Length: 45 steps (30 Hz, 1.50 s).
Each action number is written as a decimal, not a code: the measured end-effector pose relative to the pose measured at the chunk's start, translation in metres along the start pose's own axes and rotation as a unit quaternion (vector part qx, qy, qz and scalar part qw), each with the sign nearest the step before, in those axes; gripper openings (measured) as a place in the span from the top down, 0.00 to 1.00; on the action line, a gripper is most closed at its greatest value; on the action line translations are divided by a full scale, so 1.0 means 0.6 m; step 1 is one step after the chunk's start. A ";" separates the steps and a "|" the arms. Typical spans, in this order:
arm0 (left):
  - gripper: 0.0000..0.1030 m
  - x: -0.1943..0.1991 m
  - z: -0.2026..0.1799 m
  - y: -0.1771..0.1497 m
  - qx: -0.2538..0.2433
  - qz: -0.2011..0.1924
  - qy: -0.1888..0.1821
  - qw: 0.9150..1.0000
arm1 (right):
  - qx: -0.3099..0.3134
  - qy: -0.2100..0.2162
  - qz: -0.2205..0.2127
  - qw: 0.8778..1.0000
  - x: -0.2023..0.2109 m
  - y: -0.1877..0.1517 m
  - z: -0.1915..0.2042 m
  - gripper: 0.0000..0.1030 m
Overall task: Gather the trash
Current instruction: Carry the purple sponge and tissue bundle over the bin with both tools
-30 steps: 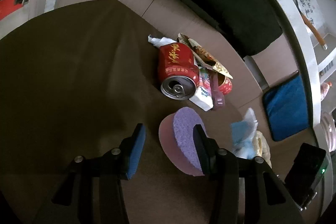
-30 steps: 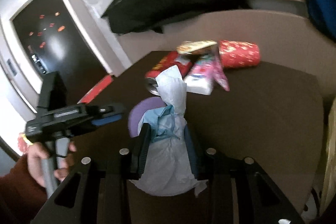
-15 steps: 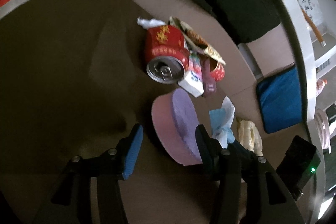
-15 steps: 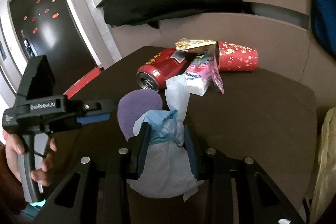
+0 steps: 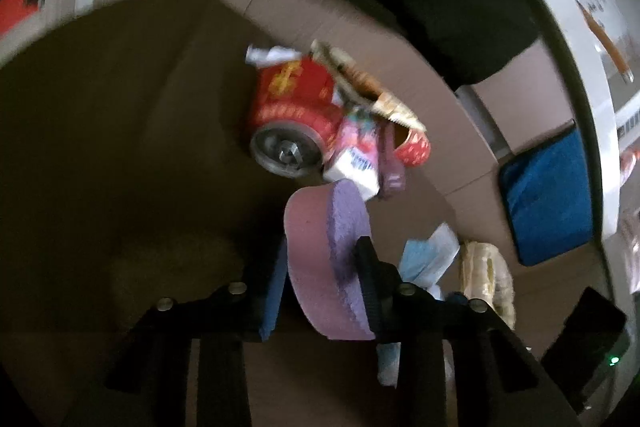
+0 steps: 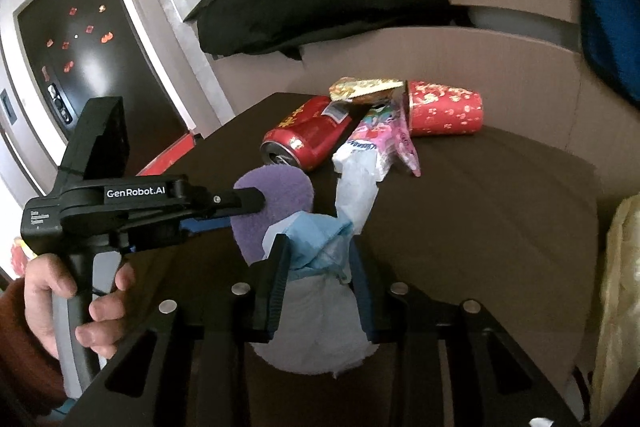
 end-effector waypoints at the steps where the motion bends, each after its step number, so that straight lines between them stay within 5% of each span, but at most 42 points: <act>1: 0.67 0.009 -0.013 0.002 -0.016 -0.013 0.008 1.000 | 0.000 -0.004 -0.006 1.000 0.012 0.002 -0.005 0.73; 6: 0.68 0.060 -0.095 0.005 -0.089 -0.073 0.027 0.993 | -0.017 -0.011 -0.038 0.999 0.080 0.020 -0.045 0.74; 11: 0.68 0.095 -0.128 0.003 -0.130 -0.092 0.056 0.986 | -0.026 -0.023 -0.009 0.999 0.084 -0.001 -0.071 0.68; 13: 0.68 0.108 -0.128 0.002 -0.135 -0.101 0.062 0.984 | -0.024 -0.034 -0.006 0.999 0.076 -0.014 -0.072 0.59; 18: 0.67 0.134 -0.120 -0.003 -0.163 -0.126 0.089 0.974 | -0.053 -0.044 0.000 0.998 0.034 -0.026 -0.062 0.57; 22: 0.67 0.153 -0.105 -0.006 -0.188 -0.147 0.121 0.964 | 0.001 -0.088 -0.016 0.996 -0.001 -0.013 -0.020 0.54; 27: 0.67 0.168 -0.094 -0.014 -0.213 -0.171 0.151 0.950 | 0.010 -0.119 0.048 0.992 -0.061 -0.024 -0.028 0.55; 29: 0.67 0.171 -0.100 -0.018 -0.223 -0.179 0.155 0.946 | -0.005 -0.106 0.049 0.993 -0.060 -0.026 -0.041 0.66; 36: 0.67 0.181 -0.189 -0.024 -0.269 -0.224 0.142 0.926 | 0.003 -0.111 -0.063 0.992 0.081 0.041 -0.065 0.68; 45: 0.67 0.134 -0.363 -0.056 -0.330 -0.236 0.089 0.910 | 0.022 -0.156 -0.166 0.973 0.291 0.088 -0.128 0.68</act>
Point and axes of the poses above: each gripper's, at about its wrist camera, not at the fingertips, and x roughly against the way its jaws point, z to its left, y to its top, the point moved 3 cm from there along -x, roughly the way its jaws point, and after that the axes turned 7 degrees about -y, right-handed, at the moved point
